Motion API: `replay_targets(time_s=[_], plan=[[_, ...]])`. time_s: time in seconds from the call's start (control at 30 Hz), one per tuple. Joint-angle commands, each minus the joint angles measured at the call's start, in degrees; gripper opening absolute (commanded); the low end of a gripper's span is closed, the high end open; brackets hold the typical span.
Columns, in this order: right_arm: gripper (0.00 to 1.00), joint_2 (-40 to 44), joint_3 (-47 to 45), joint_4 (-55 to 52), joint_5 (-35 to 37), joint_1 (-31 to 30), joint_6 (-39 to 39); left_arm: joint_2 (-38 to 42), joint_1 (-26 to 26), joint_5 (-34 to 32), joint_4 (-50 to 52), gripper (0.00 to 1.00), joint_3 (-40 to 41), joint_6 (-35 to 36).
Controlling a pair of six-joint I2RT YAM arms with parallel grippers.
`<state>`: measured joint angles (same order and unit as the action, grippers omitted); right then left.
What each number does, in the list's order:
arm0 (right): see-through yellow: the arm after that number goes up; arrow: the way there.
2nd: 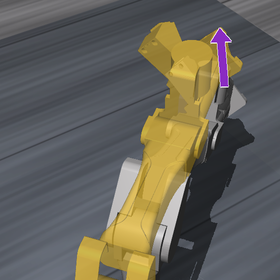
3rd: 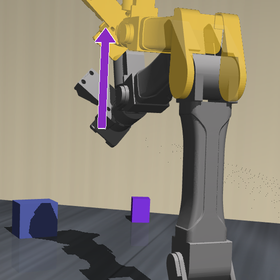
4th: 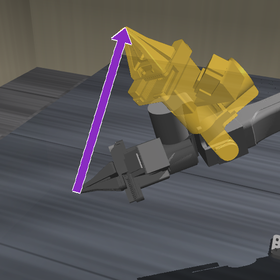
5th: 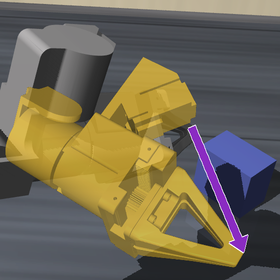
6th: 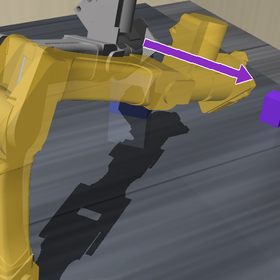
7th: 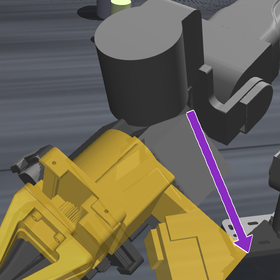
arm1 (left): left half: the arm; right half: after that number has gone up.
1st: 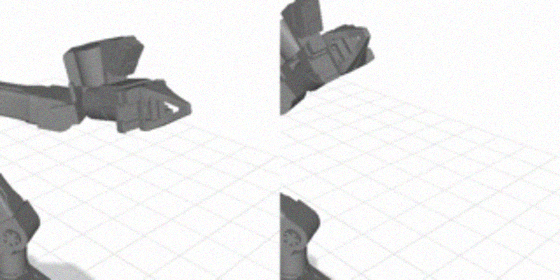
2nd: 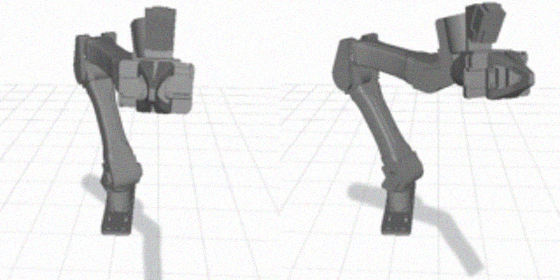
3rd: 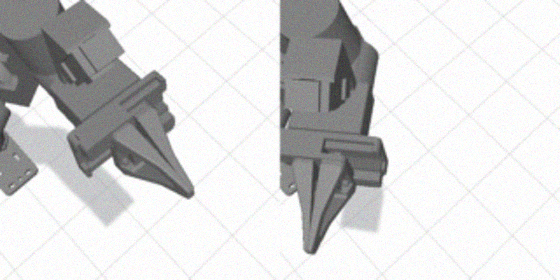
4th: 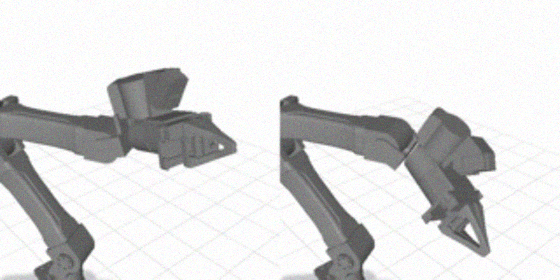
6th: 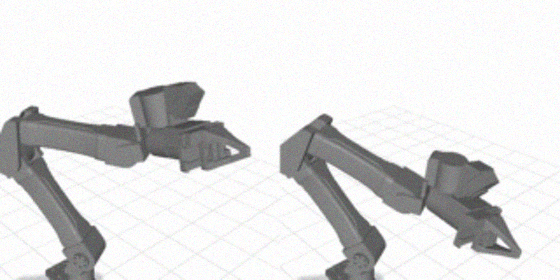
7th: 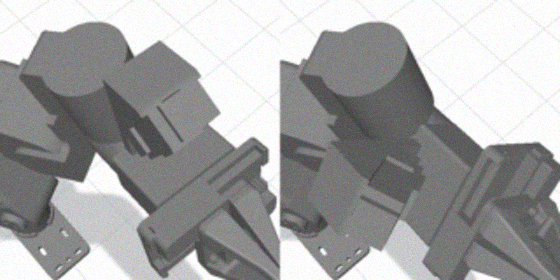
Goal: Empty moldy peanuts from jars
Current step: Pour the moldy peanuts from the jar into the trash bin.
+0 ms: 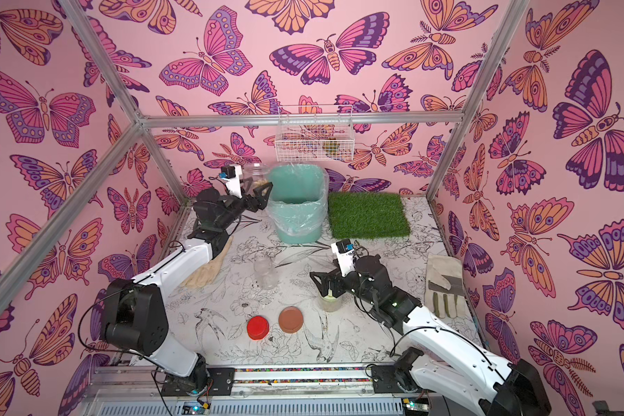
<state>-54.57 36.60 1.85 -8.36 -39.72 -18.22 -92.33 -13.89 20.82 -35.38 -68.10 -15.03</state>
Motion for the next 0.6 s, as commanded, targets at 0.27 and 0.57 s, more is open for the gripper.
replay_targets(time_s=[0.27,0.57], plan=[[0.99,-1.33,2.62,-0.72,-2.08,0.61,-0.42,6.07,0.18,6.3,4.59,0.0,-2.73,11.99],[0.99,-0.82,1.92,-0.62,-1.61,0.61,-0.13,4.71,-2.32,-3.76,36.23,0.0,-17.88,51.74]])
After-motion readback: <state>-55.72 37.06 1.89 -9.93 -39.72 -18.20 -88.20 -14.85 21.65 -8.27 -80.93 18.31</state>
